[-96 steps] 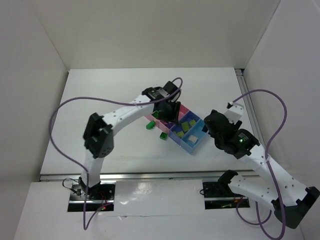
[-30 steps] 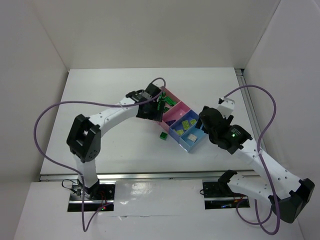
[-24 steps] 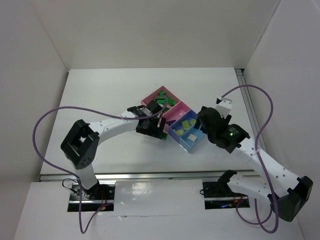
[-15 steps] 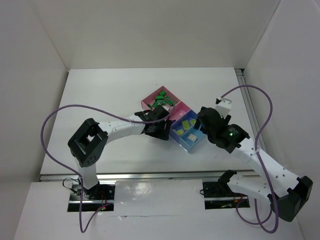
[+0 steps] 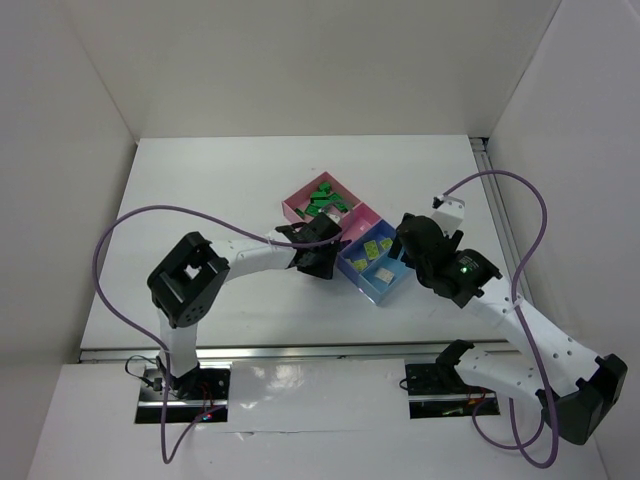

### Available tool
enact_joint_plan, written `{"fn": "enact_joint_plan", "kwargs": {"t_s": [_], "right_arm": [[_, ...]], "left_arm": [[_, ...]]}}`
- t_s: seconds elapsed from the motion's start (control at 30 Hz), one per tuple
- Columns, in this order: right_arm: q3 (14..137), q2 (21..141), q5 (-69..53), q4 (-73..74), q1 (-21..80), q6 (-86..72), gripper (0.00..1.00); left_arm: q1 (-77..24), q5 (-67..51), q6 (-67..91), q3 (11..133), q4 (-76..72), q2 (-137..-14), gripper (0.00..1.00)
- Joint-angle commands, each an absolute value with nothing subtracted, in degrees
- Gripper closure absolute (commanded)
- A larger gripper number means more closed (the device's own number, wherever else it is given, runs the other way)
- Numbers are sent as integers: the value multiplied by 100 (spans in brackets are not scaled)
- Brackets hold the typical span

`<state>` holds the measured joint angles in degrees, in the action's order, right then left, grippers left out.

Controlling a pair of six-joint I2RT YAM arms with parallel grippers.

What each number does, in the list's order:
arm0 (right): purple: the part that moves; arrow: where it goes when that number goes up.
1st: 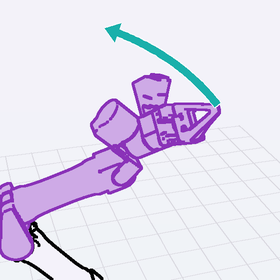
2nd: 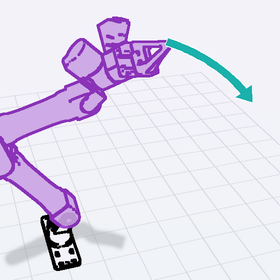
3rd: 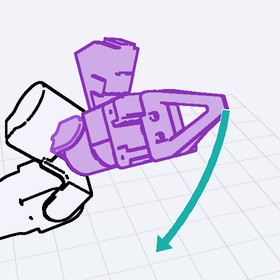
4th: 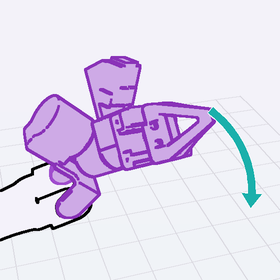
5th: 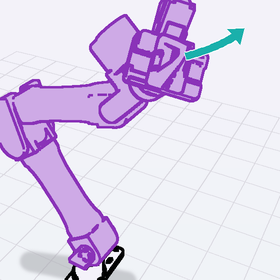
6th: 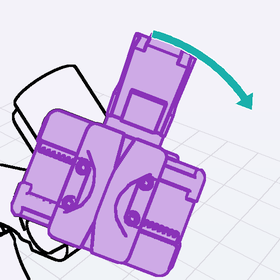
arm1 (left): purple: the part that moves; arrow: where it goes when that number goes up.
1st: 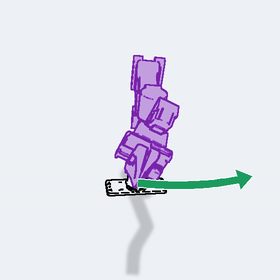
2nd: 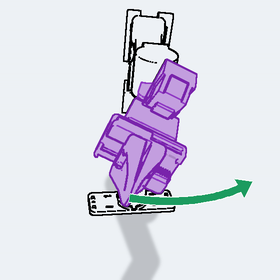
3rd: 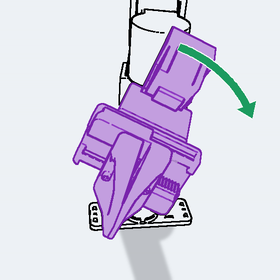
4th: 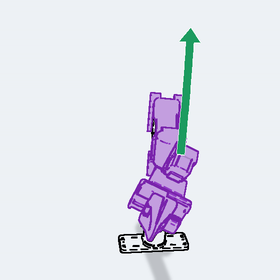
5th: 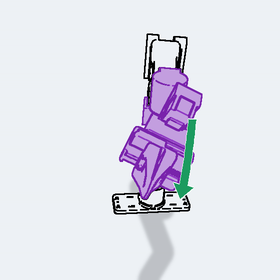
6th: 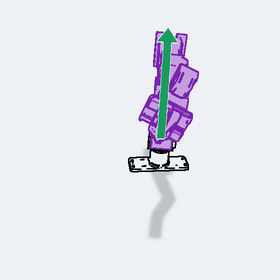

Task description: Sort the legos into containers by color

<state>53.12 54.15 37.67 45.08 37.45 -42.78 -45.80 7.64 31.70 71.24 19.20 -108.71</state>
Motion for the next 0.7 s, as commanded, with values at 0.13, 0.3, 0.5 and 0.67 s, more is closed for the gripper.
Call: {"fn": "enact_joint_plan", "kwargs": {"t_s": [0.13, 0.3, 0.5, 0.67], "right_arm": [[5309, 5371, 3867, 4377, 3718, -4289, 18], [5309, 5370, 3867, 4325, 3718, -4289, 18], [5309, 5370, 3867, 4324, 3718, -4289, 18], [5247, 5370, 3867, 4271, 3718, -4289, 18]], "left_arm": [[-4614, 1046, 3155, 7181, 2003, -10706, 65], [-4614, 1265, 3041, 7233, 2258, -10083, 73], [-4614, 1836, 3059, 7252, 2628, -9572, 77], [-4413, 2118, 3164, 7680, 2514, -9667, 77]]}}
